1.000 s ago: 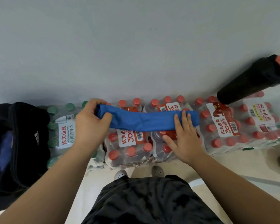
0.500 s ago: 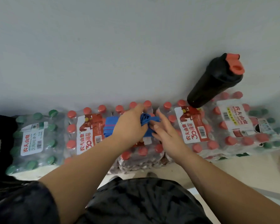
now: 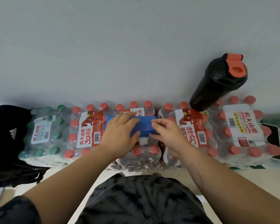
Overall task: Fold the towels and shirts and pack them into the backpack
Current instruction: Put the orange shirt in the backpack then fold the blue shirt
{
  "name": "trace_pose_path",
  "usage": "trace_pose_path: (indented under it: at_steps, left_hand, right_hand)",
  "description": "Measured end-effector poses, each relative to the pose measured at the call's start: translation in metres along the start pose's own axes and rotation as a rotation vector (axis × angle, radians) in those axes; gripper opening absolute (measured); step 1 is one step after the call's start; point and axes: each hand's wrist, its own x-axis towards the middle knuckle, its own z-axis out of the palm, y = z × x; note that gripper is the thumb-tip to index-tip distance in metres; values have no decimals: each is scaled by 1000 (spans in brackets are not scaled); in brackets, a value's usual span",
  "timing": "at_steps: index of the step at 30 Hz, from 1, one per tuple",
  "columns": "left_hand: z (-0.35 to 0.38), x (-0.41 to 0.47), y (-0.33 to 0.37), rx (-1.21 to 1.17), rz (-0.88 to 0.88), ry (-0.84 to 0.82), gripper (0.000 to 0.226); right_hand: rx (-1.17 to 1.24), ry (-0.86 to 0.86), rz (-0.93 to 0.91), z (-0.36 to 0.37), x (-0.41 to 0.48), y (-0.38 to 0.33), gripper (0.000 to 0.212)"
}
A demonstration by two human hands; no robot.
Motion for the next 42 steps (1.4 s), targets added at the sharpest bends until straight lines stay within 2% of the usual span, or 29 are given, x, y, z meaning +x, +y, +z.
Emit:
trace_pose_path:
  at_steps: [3,5,9,12,14,16,19,21,23,25,27,29,32,37,39,42]
  left_hand:
    - [10,-6,5,81,6,-335,76]
    - [21,-9,6,123,12,-433,78]
    - [30,-6,9,205,27,-484,78]
    - [35,-6,11,237,15,-477,76]
    - [38,-6,12,242,15,-466,73]
    - [36,-4,11,208,15,-468,70]
    - [22,-2,6,-2,-1,-363,66]
    - [12,-8,0,-181,-77,-143,57]
    - [5,-17,-13,-231,-230,54,46]
    - [-1,-21,-28,-280,-465,126,46]
    - [-6,-20,-44,-390,-683,122,50]
    - [-9,-18,-55,-485,-790,48,48]
    - [-9,-15,-60,-509,-788,-39,54]
    - [1,-5,-63,-462,-766,-73,76]
    - [2,-4,-63,-477,-723,-74,79]
    - [2,-3,-62,-530,-667,-32,76]
  right_hand:
    - [65,-37,51,-2,0,-3,15]
    - [-21,-22,56,-4,-1,-5,16]
    - [-782,76,-96,-18,1,-13,20]
    - [-1067,98,-439,-19,-6,-17,37]
    - [-1255,-8,-562,-18,-8,-13,52]
    - [-1406,-136,-473,-18,-6,-3,61]
    - [-1458,-153,-366,-22,-4,10,77]
    - [-1478,-140,-373,-23,-5,13,85]
    - [-1504,-145,-375,-23,-5,13,86]
    - [-1536,-142,-370,-20,-6,10,85]
    - [-1584,-95,-388,-14,-7,8,83]
    - [-1614,4,-441,-8,-9,8,79]
    - [-1580,138,-482,1,-5,4,72]
    - [-1571,253,-515,18,2,-5,64]
    - [-1620,195,-587,25,-1,-4,65]
    - [-1715,-56,-662,30,-6,9,69]
